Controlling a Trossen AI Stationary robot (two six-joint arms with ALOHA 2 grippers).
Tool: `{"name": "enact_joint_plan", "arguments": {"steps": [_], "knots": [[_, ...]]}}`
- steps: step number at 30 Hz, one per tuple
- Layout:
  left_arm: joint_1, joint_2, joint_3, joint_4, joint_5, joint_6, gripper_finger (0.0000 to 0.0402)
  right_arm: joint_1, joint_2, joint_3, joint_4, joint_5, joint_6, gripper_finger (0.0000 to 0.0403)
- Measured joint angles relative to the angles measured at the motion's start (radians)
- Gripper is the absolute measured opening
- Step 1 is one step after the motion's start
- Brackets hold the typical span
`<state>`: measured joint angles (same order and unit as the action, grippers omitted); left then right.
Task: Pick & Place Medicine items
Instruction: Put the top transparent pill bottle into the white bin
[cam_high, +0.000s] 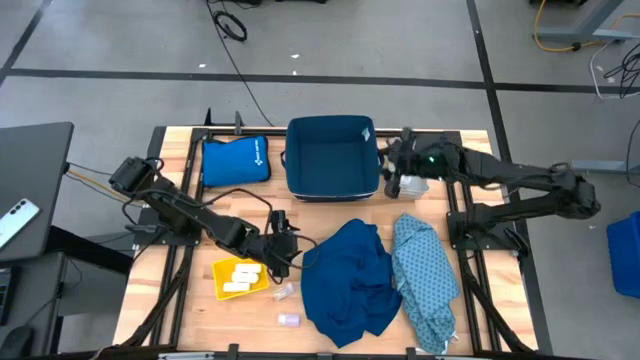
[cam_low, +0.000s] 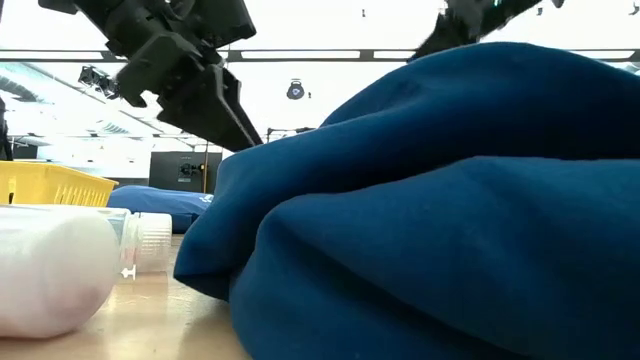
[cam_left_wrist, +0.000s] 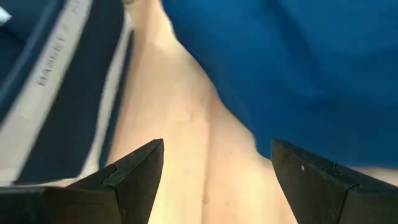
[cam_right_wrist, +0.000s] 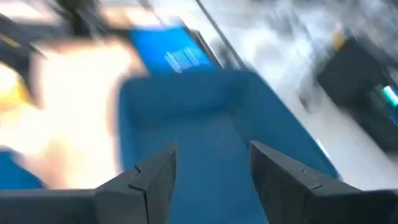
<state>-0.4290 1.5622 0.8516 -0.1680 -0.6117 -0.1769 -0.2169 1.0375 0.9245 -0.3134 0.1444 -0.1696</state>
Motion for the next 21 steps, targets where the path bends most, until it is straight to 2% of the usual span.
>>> {"name": "enact_joint_plan", "arguments": {"steps": [4, 12, 18, 21], "knots": [[-0.022, 0.000, 0.000, -0.056, 0.101, -0.055, 0.0298, 0.122, 0.004, -0.016, 0.090, -0.009, 0.009, 0.0205], [-0.069, 0.000, 0.000, -0.108, 0.375, -0.221, 0.0298, 0.335, 0.056, -0.016, 0.137, 0.179, 0.023, 0.0205], [-0.086, 0.000, 0.000, -0.099, 0.549, -0.358, 0.0298, 0.420, 0.076, -0.016, 0.135, 0.286, 0.028, 0.0205], [-0.095, 0.000, 0.000, -0.093, 0.581, -0.408, 0.0298, 0.441, 0.076, -0.016, 0.137, 0.319, 0.029, 0.0205]]}}
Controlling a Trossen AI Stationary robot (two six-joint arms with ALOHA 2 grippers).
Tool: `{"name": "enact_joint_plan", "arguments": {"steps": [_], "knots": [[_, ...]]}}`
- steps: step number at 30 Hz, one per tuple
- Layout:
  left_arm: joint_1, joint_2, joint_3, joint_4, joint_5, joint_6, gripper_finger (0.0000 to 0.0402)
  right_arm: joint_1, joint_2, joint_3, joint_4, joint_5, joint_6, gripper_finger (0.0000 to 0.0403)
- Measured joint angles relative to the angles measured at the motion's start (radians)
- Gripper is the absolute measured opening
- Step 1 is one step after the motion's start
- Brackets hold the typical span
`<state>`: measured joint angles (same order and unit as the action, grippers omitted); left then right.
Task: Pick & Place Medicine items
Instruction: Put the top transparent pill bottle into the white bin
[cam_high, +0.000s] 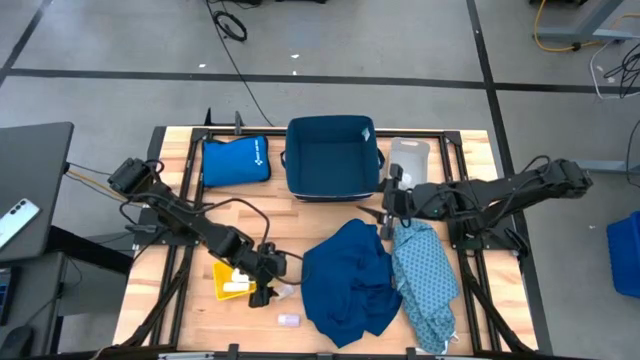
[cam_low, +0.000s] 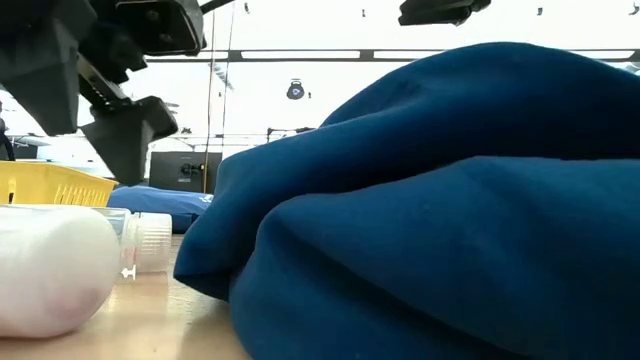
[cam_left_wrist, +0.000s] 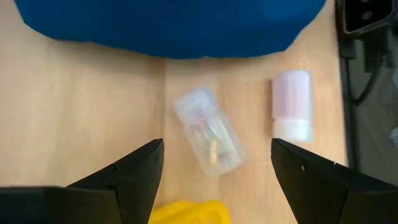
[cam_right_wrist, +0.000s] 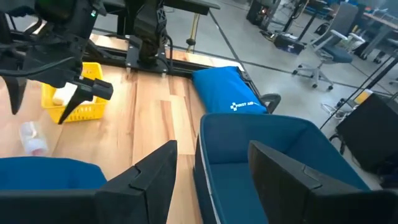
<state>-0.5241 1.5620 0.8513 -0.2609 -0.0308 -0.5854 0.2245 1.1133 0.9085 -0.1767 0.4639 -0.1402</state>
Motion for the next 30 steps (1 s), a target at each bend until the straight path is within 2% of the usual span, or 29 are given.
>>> {"name": "enact_joint_plan", "arguments": {"steps": [12, 24, 30], "knots": [[0.008, 0.015, 0.050, -0.005, -0.032, -0.039, 0.0298, 0.015, 0.000, 0.000, -0.004, 0.033, -0.007, 0.0205], [0.006, 0.137, 0.054, 0.001, 0.013, -0.082, 0.0298, 0.015, 0.000, 0.000, -0.011, 0.032, -0.006, 0.0205], [0.005, 0.220, 0.126, -0.030, 0.016, -0.052, 0.0297, 0.015, 0.000, 0.000, -0.009, 0.032, -0.005, 0.0205]]}}
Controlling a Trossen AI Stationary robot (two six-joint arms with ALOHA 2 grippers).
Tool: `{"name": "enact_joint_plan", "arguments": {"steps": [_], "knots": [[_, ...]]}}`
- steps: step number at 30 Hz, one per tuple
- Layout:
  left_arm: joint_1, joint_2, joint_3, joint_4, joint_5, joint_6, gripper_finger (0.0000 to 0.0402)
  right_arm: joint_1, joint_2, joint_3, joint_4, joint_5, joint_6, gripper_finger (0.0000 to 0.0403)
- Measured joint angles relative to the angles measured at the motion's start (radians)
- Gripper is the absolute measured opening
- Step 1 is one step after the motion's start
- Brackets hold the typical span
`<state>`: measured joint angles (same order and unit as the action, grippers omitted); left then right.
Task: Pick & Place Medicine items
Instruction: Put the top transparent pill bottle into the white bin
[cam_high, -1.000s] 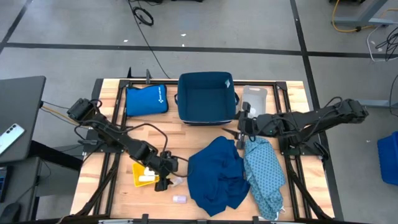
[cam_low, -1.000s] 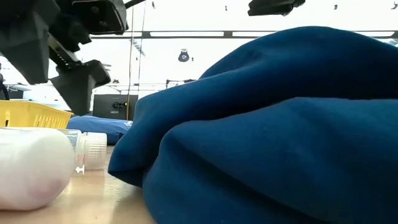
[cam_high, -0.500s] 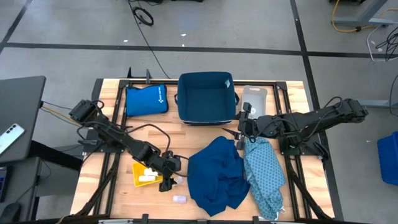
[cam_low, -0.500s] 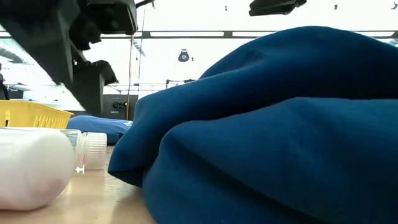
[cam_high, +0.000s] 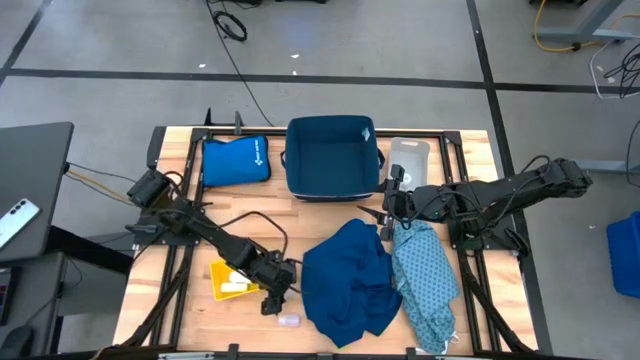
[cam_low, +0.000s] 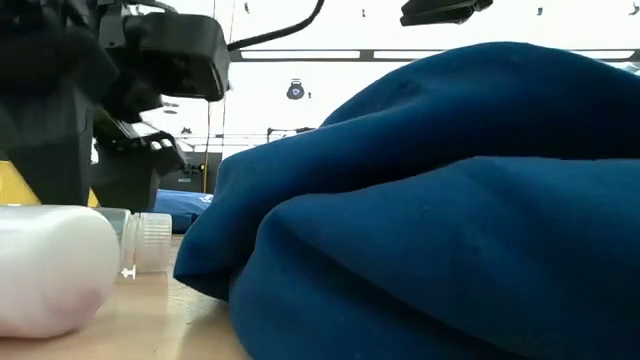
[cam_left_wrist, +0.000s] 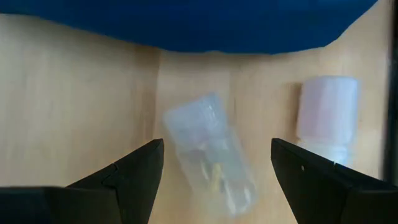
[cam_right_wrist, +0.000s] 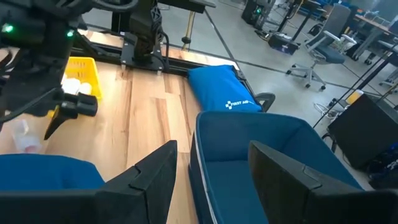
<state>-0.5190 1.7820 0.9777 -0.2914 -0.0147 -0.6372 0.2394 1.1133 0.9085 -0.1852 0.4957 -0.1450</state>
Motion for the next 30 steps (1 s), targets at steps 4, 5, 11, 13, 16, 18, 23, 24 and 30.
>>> {"name": "enact_joint_plan", "arguments": {"steps": [4, 5, 11, 13, 16, 18, 23, 24, 30], "knots": [[0.000, 0.053, 0.055, -0.093, -0.014, 0.022, 0.0285, 0.000, 0.000, 0.000, -0.004, 0.000, 0.003, 0.0205], [0.000, 0.062, 0.063, -0.111, -0.025, 0.024, 0.0279, 0.000, 0.000, 0.000, -0.004, 0.000, 0.002, 0.0205], [-0.001, 0.083, 0.089, -0.167, -0.108, 0.051, 0.0201, 0.000, 0.000, 0.000, -0.004, 0.000, 0.002, 0.0205], [-0.001, 0.085, 0.096, -0.173, -0.146, 0.079, 0.0161, 0.000, 0.000, 0.000, -0.003, 0.000, 0.002, 0.0205], [0.001, 0.087, 0.109, -0.174, -0.203, 0.131, 0.0147, 0.000, 0.000, 0.000, -0.003, 0.000, 0.003, 0.0205], [0.002, 0.087, 0.114, -0.172, -0.243, 0.160, 0.0147, 0.000, 0.000, 0.000, -0.004, -0.001, 0.010, 0.0205], [0.001, 0.077, 0.117, -0.169, -0.347, 0.202, 0.0147, 0.000, 0.000, 0.000, -0.013, -0.002, 0.021, 0.0205], [0.000, 0.071, 0.117, -0.174, -0.373, 0.209, 0.0147, 0.000, 0.000, 0.000, -0.017, -0.002, 0.026, 0.0205], [-0.006, 0.018, 0.117, -0.152, -0.504, 0.256, 0.0147, 0.000, 0.000, 0.000, -0.021, -0.024, 0.037, 0.0205]]}}
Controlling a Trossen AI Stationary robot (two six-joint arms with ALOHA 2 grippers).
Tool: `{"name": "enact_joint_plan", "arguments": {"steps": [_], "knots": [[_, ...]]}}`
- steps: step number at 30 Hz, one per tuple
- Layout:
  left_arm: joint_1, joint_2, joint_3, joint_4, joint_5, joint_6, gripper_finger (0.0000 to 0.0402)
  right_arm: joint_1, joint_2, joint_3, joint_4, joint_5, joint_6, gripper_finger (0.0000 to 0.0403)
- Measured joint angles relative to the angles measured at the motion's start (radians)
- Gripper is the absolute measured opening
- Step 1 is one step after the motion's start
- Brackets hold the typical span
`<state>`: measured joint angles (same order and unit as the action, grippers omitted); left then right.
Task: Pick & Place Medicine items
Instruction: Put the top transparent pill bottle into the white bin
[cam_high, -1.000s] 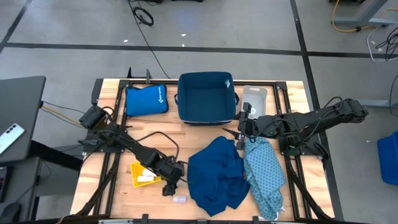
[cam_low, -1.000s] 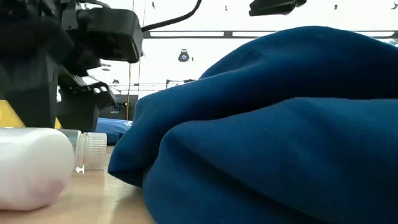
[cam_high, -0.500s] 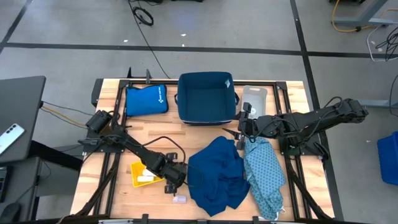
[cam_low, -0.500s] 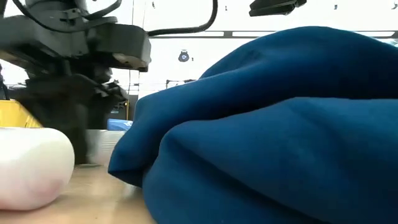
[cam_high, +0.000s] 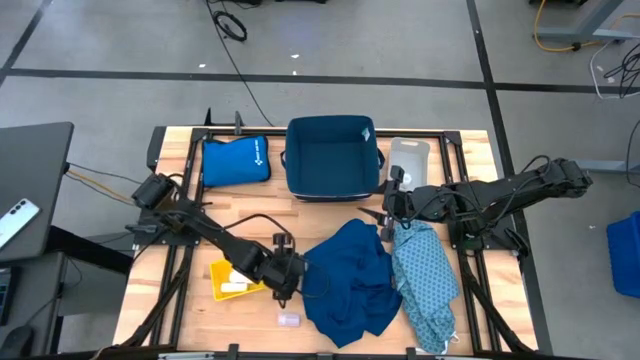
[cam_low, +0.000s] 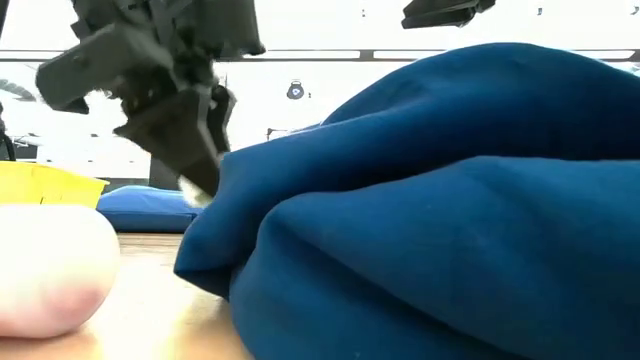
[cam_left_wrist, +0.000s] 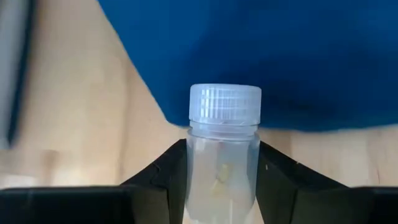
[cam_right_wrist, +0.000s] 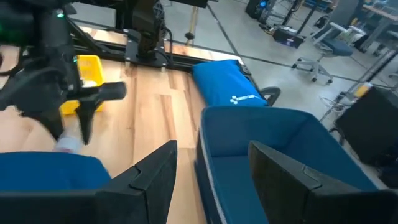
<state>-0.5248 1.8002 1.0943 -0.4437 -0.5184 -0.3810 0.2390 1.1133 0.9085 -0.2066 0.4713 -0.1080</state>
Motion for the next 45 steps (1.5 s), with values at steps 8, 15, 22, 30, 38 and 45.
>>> {"name": "enact_joint_plan", "arguments": {"steps": [8, 15, 22, 30, 38, 45], "knots": [[-0.006, -0.056, 0.000, 0.163, -0.008, 0.166, 0.0147, 0.000, 0.000, 0.000, -0.007, -0.009, 0.015, 0.0205], [0.007, -0.056, 0.001, 0.395, 0.140, 0.343, 0.0147, 0.000, 0.000, 0.000, -0.008, -0.016, 0.015, 0.0205], [0.065, -0.056, 0.000, 0.588, 0.326, 0.446, 0.0147, 0.000, 0.000, 0.000, -0.008, -0.034, 0.010, 0.0205], [0.136, -0.056, 0.000, 0.837, 0.558, 0.537, 0.0147, 0.000, 0.000, 0.000, -0.008, -0.053, 0.006, 0.0205], [0.188, -0.047, -0.015, 1.080, 0.730, 0.549, 0.0147, 0.000, 0.000, 0.000, -0.008, -0.053, 0.006, 0.0205], [0.186, -0.046, -0.306, 1.736, 0.597, 0.449, 0.0147, 0.000, 0.000, 0.000, -0.008, -0.053, 0.006, 0.0205]]}}
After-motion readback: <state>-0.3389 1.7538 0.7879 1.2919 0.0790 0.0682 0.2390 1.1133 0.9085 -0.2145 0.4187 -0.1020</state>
